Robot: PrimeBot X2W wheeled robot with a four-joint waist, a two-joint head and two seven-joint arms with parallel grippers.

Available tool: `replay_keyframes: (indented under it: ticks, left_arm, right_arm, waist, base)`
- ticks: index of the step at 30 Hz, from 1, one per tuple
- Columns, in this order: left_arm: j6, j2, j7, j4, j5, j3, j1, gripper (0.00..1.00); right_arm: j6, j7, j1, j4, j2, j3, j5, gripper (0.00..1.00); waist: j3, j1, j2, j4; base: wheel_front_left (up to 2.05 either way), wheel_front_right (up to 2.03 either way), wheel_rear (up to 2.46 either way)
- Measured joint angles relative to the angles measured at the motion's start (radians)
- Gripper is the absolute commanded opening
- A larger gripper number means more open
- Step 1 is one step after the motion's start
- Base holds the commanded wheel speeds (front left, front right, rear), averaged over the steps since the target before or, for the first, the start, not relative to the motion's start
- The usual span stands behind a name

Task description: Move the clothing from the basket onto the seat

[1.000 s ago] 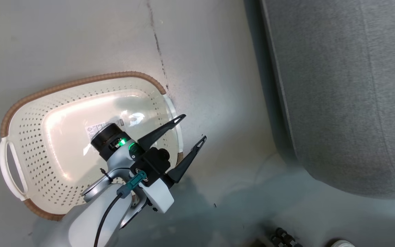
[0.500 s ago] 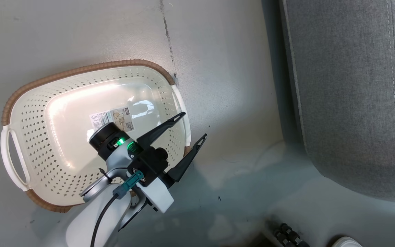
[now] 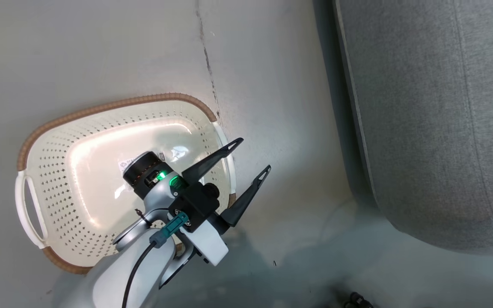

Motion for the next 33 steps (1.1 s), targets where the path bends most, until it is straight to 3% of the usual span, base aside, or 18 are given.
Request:
replay_keyframes:
  ticks: [5, 11, 15, 21, 26, 29, 33]
  left_arm:
    - [-0.003, -0.025, 0.0, 0.01, -0.006, 0.003, 0.004, 1.0]
    - [-0.007, -0.063, 0.0, 0.036, -0.016, 0.013, 0.031, 1.0]
    - [-0.012, -0.093, 0.0, 0.041, -0.018, 0.025, 0.043, 1.0]
    - [-0.016, -0.139, 0.0, 0.054, -0.019, 0.049, 0.097, 1.0]
    - [-0.021, -0.169, 0.0, 0.056, -0.019, 0.073, 0.145, 1.0]
    - [-0.023, -0.18, 0.0, 0.05, -0.019, 0.094, 0.176, 1.0]
    - [-0.023, -0.194, 0.0, 0.038, -0.019, 0.13, 0.211, 1.0]
  right_arm:
    - [0.0, 0.0, 0.018, 0.052, -0.03, 0.063, 0.022, 1.0]
    - [0.0, 0.045, 0.04, 0.098, -0.048, 0.236, 0.071, 1.0]
    - [0.0, 0.1, 0.074, 0.066, -0.059, 0.366, 0.15, 1.0]
    - [0.0, 0.078, 0.125, -0.061, -0.133, 0.522, 0.264, 1.0]
    - [0.0, 0.022, 0.19, -0.248, -0.16, 0.598, 0.451, 1.0]
    - [0.0, 0.007, 0.244, -0.345, -0.208, 0.645, 0.484, 1.0]
    - [0.0, 0.004, 0.288, -0.471, -0.219, 0.628, 0.476, 1.0]
  waist:
    - [-0.054, 0.0, 0.0, 0.004]
    - [-0.139, 0.0, 0.0, 0.008]
    - [-0.198, 0.0, 0.0, 0.01]
    - [-0.305, 0.0, 0.0, 0.014]
    - [-0.401, 0.0, 0.0, 0.021]
    - [-0.457, 0.0, 0.0, 0.029]
    - [-0.526, 0.0, 0.0, 0.045]
  base:
    - [0.0, 0.0, 0.0]
    - [0.0, 0.0, 0.0]
    - [0.0, 0.0, 0.0]
    - [0.0, 0.0, 0.0]
    - [0.0, 0.0, 0.0]
    - [0.0, 0.0, 0.0]
    - [0.0, 0.0, 0.0]
